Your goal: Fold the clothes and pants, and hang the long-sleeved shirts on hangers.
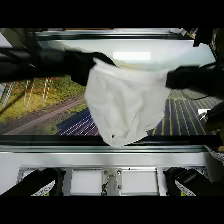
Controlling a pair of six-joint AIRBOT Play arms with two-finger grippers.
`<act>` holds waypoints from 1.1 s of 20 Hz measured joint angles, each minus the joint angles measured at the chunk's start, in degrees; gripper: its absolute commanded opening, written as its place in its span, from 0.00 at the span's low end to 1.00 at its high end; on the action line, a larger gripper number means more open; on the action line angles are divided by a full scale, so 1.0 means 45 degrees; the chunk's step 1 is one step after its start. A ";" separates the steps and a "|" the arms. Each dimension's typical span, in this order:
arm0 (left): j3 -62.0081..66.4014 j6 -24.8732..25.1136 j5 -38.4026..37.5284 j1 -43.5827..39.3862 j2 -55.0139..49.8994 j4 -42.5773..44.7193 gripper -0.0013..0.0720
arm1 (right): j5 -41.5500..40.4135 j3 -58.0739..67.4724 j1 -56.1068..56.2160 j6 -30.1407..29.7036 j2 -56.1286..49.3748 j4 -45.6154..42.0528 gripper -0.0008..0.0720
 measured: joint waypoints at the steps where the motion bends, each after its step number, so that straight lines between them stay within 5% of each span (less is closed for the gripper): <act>1: 0.0981 0.0005 0.0228 0.0000 0.0000 -0.0087 0.04 | -0.0631 0.0622 0.0000 -0.0005 0.0053 0.0185 0.03; 5: 0.3133 0.0024 0.1457 0.0000 0.0520 -0.0432 0.04 | -0.2764 0.2288 0.0010 -0.0423 0.0554 0.1622 0.03; 14: 0.0699 0.0214 0.5600 -0.0005 0.3254 -0.0942 0.04 | -0.4877 0.2895 0.0015 -0.1209 0.1477 0.3852 0.03; 18: 0.0437 0.0340 0.5863 0.0015 0.2759 -0.0675 0.04 | -0.4731 0.2919 0.0000 -0.0942 0.0865 0.3895 0.03; 22: 0.0359 0.0389 0.4099 0.0053 0.1039 0.0063 0.04 | -0.2419 0.2914 -0.0024 -0.0223 -0.0563 0.2443 0.03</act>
